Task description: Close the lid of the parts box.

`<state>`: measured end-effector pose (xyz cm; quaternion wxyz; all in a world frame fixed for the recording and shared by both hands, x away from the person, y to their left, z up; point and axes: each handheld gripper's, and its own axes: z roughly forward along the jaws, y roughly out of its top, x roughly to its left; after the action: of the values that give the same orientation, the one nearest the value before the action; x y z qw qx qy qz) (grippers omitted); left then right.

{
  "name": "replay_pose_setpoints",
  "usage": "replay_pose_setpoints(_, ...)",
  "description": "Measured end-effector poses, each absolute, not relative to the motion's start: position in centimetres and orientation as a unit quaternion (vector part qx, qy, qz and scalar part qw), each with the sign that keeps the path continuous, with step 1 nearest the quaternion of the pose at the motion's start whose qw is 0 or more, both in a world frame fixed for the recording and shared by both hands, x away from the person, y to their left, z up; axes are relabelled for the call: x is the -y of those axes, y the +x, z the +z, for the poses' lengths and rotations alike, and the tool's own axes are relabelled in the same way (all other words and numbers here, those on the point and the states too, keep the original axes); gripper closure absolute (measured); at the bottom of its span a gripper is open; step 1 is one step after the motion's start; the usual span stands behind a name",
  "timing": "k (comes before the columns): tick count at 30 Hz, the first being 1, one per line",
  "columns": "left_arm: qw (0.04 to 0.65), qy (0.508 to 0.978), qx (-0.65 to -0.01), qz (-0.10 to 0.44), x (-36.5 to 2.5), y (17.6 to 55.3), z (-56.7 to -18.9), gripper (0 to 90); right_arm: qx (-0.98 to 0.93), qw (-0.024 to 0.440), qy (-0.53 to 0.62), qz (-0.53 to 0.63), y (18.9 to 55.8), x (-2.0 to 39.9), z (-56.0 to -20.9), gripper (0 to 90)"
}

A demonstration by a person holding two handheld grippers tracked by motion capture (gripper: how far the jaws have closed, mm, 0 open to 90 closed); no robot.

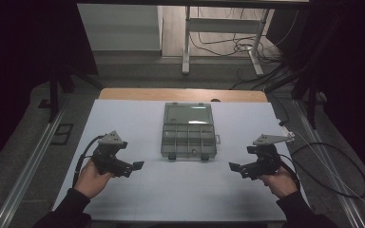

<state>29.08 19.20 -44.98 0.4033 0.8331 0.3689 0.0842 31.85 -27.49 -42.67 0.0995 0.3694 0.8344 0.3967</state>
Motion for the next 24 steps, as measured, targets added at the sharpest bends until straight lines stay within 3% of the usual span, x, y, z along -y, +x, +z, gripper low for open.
replay_pose_setpoints(24,0.41,0.834,-0.364,0.065,-18.5,32.1,-45.6,0.0,-0.841,0.085,0.357,0.399,35.3,24.5,-43.5,0.0)
